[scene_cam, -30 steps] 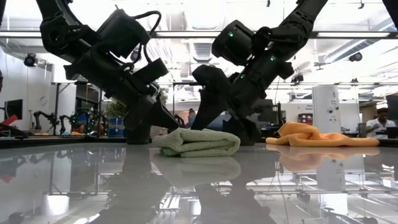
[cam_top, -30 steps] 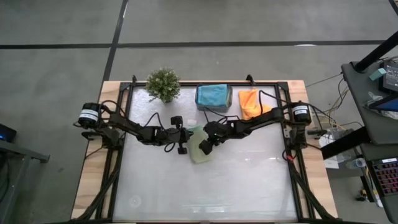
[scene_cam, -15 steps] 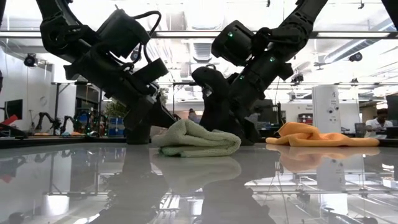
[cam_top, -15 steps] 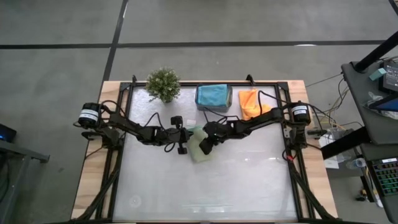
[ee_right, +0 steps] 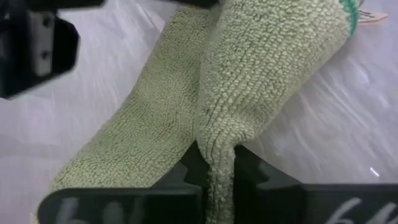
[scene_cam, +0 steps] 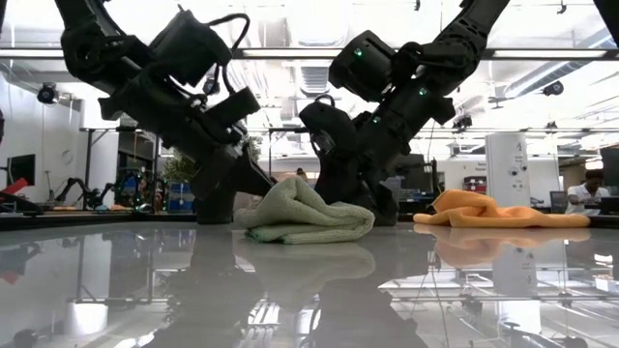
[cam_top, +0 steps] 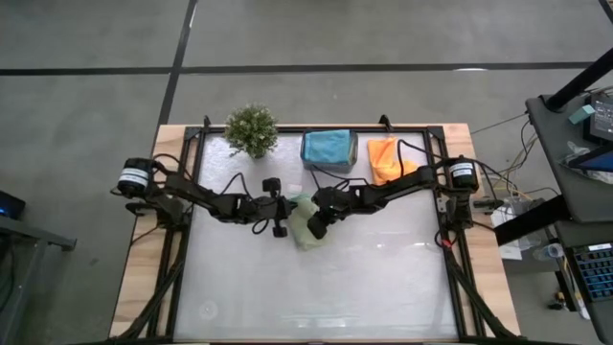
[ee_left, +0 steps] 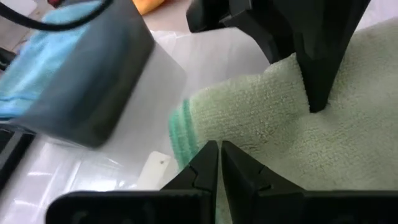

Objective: Fold microfiber towels
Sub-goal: Stack the folded green towel on top of the folded blue towel into the black bin

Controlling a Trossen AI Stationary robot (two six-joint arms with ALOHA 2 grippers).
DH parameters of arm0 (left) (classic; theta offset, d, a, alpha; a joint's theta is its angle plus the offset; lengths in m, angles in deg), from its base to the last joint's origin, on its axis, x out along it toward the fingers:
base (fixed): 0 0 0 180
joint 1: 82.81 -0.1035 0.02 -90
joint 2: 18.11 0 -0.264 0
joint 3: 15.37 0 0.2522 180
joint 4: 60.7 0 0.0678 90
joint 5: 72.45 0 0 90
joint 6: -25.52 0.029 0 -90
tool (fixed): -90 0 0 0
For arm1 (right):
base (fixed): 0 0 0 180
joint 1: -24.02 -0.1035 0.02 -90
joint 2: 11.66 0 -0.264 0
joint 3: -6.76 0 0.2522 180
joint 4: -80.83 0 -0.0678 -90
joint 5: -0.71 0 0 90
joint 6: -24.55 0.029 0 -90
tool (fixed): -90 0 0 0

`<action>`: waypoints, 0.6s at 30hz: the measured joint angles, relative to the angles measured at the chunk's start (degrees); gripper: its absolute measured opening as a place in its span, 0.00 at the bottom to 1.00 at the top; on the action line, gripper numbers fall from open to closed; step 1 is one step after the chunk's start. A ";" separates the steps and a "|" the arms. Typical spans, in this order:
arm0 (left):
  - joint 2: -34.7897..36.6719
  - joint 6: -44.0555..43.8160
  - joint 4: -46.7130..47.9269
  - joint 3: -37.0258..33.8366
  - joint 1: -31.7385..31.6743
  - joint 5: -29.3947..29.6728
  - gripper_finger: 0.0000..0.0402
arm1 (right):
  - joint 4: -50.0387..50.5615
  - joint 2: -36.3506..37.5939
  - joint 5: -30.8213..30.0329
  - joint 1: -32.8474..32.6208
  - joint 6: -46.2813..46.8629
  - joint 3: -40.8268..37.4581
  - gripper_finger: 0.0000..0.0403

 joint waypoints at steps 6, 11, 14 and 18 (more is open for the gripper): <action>8.15 0.43 5.54 -0.13 0.16 2.00 0.02 | 1.27 1.19 0.00 0.02 -4.05 0.00 0.06; 16.51 4.95 7.07 -0.14 0.16 2.35 0.02 | 6.80 4.87 0.05 0.79 -9.21 0.00 0.06; 21.04 8.95 7.04 -0.16 0.16 2.43 0.02 | 12.10 7.52 -0.05 1.87 -11.79 0.94 0.06; 25.92 14.16 6.25 -0.08 -0.01 2.55 0.02 | 22.47 10.23 0.08 3.28 -16.28 4.37 0.06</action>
